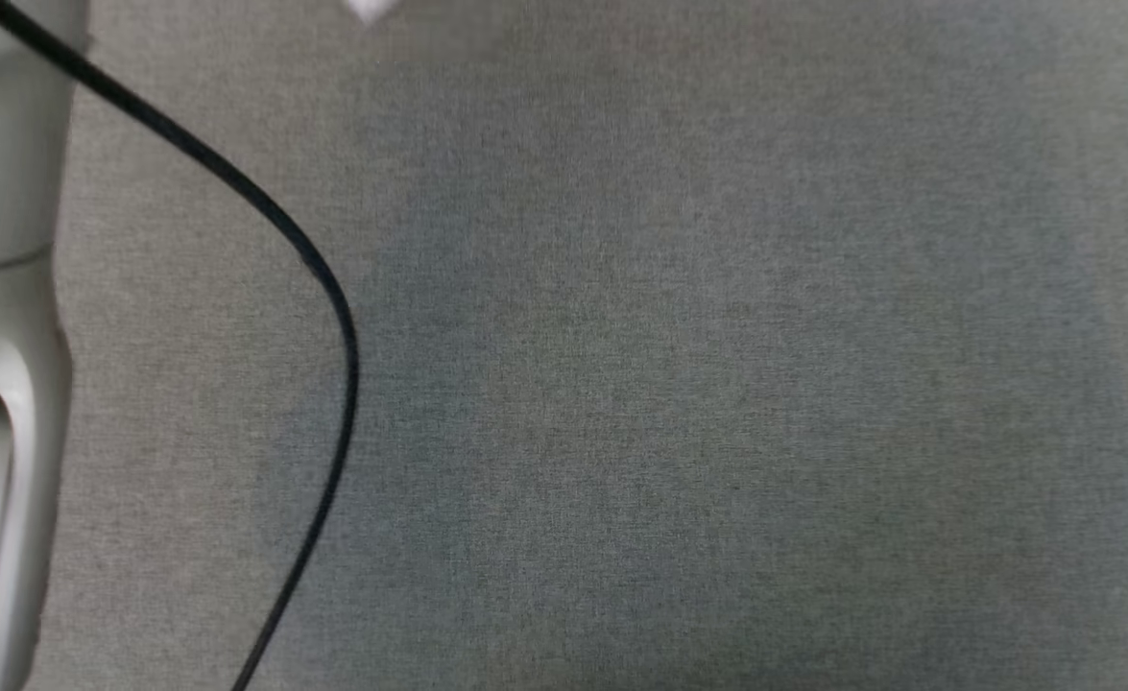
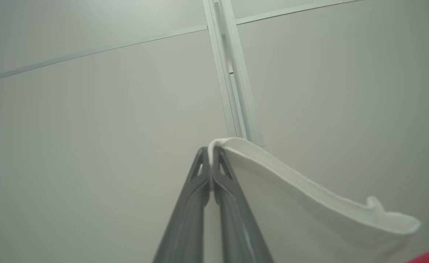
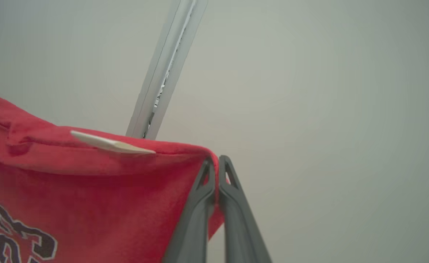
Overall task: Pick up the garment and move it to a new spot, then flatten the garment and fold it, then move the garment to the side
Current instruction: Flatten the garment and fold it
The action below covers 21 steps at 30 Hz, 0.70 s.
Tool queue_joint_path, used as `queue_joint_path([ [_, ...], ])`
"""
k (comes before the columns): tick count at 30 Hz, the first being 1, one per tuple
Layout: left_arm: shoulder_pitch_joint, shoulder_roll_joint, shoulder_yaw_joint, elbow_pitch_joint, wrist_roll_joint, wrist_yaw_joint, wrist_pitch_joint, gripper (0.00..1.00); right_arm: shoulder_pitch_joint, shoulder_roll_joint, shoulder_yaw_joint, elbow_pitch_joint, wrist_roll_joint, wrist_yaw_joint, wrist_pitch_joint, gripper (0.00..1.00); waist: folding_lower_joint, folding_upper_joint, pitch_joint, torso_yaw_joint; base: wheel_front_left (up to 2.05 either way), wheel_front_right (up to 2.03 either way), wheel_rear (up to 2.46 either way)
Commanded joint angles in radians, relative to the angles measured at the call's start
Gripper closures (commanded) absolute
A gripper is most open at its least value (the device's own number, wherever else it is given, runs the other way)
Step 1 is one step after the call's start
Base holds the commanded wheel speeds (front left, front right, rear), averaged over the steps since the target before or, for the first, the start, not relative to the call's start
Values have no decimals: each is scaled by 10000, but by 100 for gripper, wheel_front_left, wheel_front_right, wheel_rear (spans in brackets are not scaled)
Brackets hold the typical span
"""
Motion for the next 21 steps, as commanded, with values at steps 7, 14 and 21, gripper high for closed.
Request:
queue_joint_path([
  [7, 1181, -201, 256, -1728, 1176, -122, -32, 100, 1426, 15, -1327, -1109, -1785, -1, -60, 100, -1, 0, 769, 208, 0, 0, 0],
  [14, 2280, -430, -193, -1283, 1559, -626, -35, 100, 3130, -9, -1361, -819, -2158, -1, -62, 100, -1, 0, 1143, 397, 0, 0, 0],
  [21, 3619, -490, -557, -718, 1699, -962, -36, 100, 4921, 153, -1314, -826, -2429, -1, -63, 100, -1, 0, 1004, 448, 0, 0, 0],
])
